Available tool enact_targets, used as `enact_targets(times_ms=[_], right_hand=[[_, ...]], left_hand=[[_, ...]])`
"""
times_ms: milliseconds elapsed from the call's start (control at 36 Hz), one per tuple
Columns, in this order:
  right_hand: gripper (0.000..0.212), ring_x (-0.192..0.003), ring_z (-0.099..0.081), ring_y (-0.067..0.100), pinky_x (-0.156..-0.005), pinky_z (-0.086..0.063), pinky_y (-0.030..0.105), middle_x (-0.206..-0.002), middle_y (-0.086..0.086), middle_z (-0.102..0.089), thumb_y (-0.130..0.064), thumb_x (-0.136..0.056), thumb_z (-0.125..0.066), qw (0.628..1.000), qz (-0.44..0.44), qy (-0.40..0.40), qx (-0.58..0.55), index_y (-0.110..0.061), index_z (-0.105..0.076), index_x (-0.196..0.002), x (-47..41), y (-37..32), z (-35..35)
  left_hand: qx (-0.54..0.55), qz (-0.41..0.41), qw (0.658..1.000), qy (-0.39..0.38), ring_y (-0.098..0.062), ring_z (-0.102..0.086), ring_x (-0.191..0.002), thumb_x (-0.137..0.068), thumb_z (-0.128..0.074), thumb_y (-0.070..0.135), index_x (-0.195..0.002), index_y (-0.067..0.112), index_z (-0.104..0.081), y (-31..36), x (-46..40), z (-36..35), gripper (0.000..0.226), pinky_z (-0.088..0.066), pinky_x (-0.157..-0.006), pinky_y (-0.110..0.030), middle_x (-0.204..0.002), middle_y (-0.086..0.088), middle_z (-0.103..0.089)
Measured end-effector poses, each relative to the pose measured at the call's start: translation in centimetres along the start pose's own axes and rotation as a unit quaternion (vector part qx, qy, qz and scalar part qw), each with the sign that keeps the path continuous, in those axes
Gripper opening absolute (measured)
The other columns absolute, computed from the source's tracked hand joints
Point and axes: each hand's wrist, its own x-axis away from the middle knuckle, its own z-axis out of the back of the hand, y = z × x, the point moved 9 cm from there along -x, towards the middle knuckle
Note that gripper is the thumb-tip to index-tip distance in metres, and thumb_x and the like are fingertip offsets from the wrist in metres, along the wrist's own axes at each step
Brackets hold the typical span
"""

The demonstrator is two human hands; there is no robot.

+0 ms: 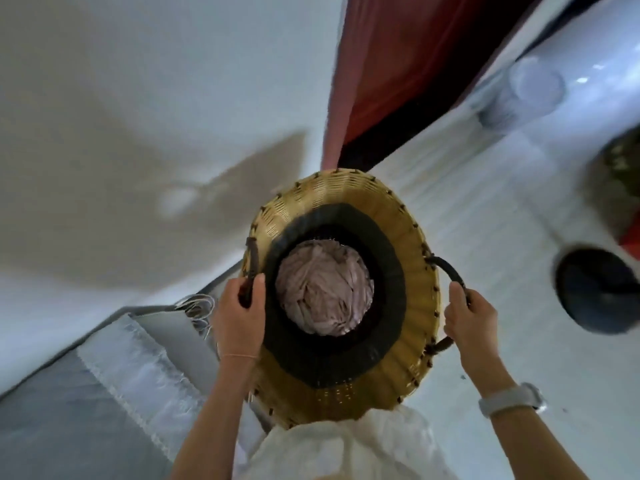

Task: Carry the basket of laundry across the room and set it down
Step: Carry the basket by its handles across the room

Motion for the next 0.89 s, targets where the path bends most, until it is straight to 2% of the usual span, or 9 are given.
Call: enact_targets(times_ms=[83,167,250,389,472,556,667,778,889], right_hand=[[0.035,-0.052,-0.032,0.019,-0.055,-0.03,0.035,-0.054,0.005,-0.034,-0.032,-0.09,-0.045,0.995,-0.035,0.065,-0.065,-0.015,-0.041,-0.059,2.5,3.5,5.0],[0.034,-0.052,-0.032,0.019,-0.053,-0.03,0.032,-0.055,0.005,-0.035,-0.032,-0.091,-0.042,0.981,-0.055,0.134,-0.127,-0.016,-0.044,-0.061,4.7,7.0,9.6],[0.036,-0.051,-0.032,0.018,-0.052,-0.029,0.032,-0.054,0.004,-0.036,-0.033,-0.091,-0.041,0.963,-0.058,0.203,-0.167,-0.017,-0.043,-0.059,6.7,10.4,14.0],[0.037,-0.054,-0.033,0.023,-0.053,-0.03,0.034,-0.058,0.007,-0.037,-0.04,-0.088,-0.042,0.922,-0.087,0.294,-0.235,-0.015,-0.044,-0.061,10.1,16.9,21.1],[0.038,-0.055,-0.032,0.024,-0.054,-0.028,0.034,-0.059,0.008,-0.035,-0.043,-0.085,-0.041,0.893,-0.122,0.346,-0.262,-0.016,-0.044,-0.059,12.4,21.8,25.4],[0.042,-0.059,-0.037,0.026,-0.058,-0.033,0.038,-0.062,0.01,-0.039,-0.055,-0.08,-0.038,0.866,-0.159,0.393,-0.267,-0.018,-0.045,-0.061,14.7,26.8,29.9],[0.044,-0.061,-0.039,0.026,-0.059,-0.033,0.04,-0.062,0.009,-0.041,-0.054,-0.084,-0.035,0.824,-0.193,0.456,-0.275,-0.017,-0.043,-0.061,18.0,33.2,35.7],[0.042,-0.061,-0.038,0.024,-0.059,-0.029,0.037,-0.061,0.009,-0.039,-0.045,-0.091,-0.034,0.775,-0.234,0.507,-0.295,-0.014,-0.042,-0.064,22.1,39.7,40.5],[0.043,-0.06,-0.036,0.024,-0.06,-0.028,0.038,-0.06,0.008,-0.035,-0.048,-0.088,-0.034,0.714,-0.285,0.558,-0.313,-0.017,-0.037,-0.059,26.8,45.4,44.1]], left_hand=[[0.01,-0.056,0.998,-0.03,-0.016,-0.04,-0.052,-0.09,-0.052,0.029,-0.072,0.012,-0.05,3.9,1.3,-2.5,0.025,-0.035,-0.054,-0.028,-0.056,0.0,-0.043],[0.011,-0.14,0.987,-0.077,-0.008,-0.034,-0.047,-0.089,-0.054,0.022,-0.064,0.008,-0.046,9.1,3.8,-5.6,0.03,-0.033,-0.046,-0.011,-0.049,0.007,-0.035],[0.01,-0.215,0.968,-0.131,-0.006,-0.034,-0.047,-0.09,-0.053,0.019,-0.065,0.008,-0.046,13.9,7.2,-9.2,0.028,-0.035,-0.048,-0.003,-0.05,0.008,-0.035],[-0.004,-0.294,0.933,-0.208,-0.011,-0.039,-0.05,-0.091,-0.051,0.024,-0.073,-0.007,-0.058,19.1,14.5,-15.9,0.037,-0.034,-0.048,-0.002,-0.063,-0.008,-0.051],[-0.009,-0.328,0.912,-0.247,-0.015,-0.043,-0.057,-0.09,-0.051,0.024,-0.077,-0.008,-0.06,21.0,20.9,-19.6,0.036,-0.033,-0.048,0.0,-0.068,-0.01,-0.054],[-0.027,-0.357,0.888,-0.287,-0.02,-0.046,-0.061,-0.091,-0.05,0.024,-0.073,-0.005,-0.058,22.4,28.0,-23.6,0.035,-0.033,-0.046,-0.002,-0.068,-0.011,-0.054],[-0.046,-0.392,0.857,-0.331,-0.011,-0.04,-0.051,-0.091,-0.05,0.024,-0.069,0.003,-0.053,24.1,37.8,-28.9,0.031,-0.032,-0.043,-0.007,-0.067,-0.011,-0.052],[-0.051,-0.427,0.806,-0.407,-0.005,-0.039,-0.052,-0.092,-0.048,0.024,-0.07,0.006,-0.05,25.3,48.4,-34.5,0.029,-0.033,-0.043,-0.006,-0.06,-0.004,-0.047],[-0.059,-0.454,0.749,-0.478,-0.006,-0.039,-0.051,-0.092,-0.048,0.025,-0.067,0.005,-0.049,25.4,58.3,-38.6,0.032,-0.034,-0.044,-0.005,-0.054,0.005,-0.041]])
